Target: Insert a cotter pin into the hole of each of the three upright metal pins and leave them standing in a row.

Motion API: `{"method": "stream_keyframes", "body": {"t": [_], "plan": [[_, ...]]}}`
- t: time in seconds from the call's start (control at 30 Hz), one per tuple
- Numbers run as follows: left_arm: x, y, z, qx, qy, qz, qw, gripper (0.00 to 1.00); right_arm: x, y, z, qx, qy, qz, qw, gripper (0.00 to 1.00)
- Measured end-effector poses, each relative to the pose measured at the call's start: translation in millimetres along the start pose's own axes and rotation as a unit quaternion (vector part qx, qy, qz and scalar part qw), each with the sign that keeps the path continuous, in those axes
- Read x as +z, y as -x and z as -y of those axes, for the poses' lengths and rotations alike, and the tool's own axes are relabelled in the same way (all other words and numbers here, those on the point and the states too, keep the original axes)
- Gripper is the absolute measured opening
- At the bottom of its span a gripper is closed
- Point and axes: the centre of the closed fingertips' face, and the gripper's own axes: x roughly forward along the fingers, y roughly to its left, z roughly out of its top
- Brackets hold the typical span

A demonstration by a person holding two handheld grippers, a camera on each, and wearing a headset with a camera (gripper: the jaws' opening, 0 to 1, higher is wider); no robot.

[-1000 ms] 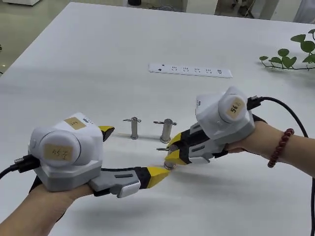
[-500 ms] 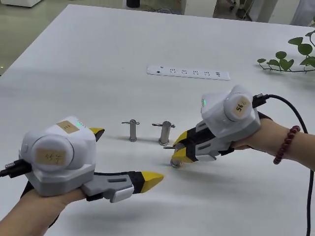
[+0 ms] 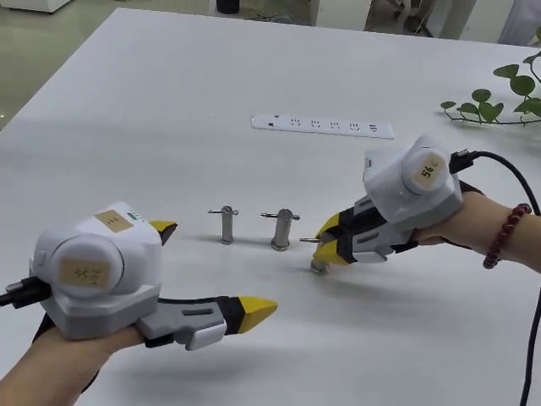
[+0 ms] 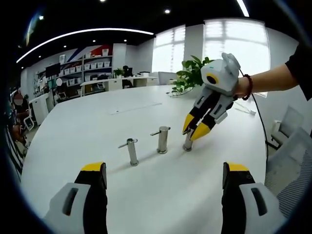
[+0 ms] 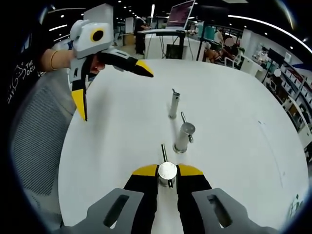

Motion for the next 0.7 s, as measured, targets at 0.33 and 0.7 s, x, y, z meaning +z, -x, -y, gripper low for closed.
{"method": "stream_keyframes", "body": {"t": [0.33, 0.7], "plan": [[1.5, 1.6, -4.5, 0.006, 0.005, 0.007, 0.9999, 0.96, -7.9, 3.5, 15.5, -0.012, -0.004, -0.004, 0.9999, 0.08], [-0.6, 0.6, -3.6, 0.006, 0.005, 0.004, 1.0000, 0.95, -15.5, 5.8, 30.2, -0.019, -0.004, -0.010, 0.9997, 0.08]]}}
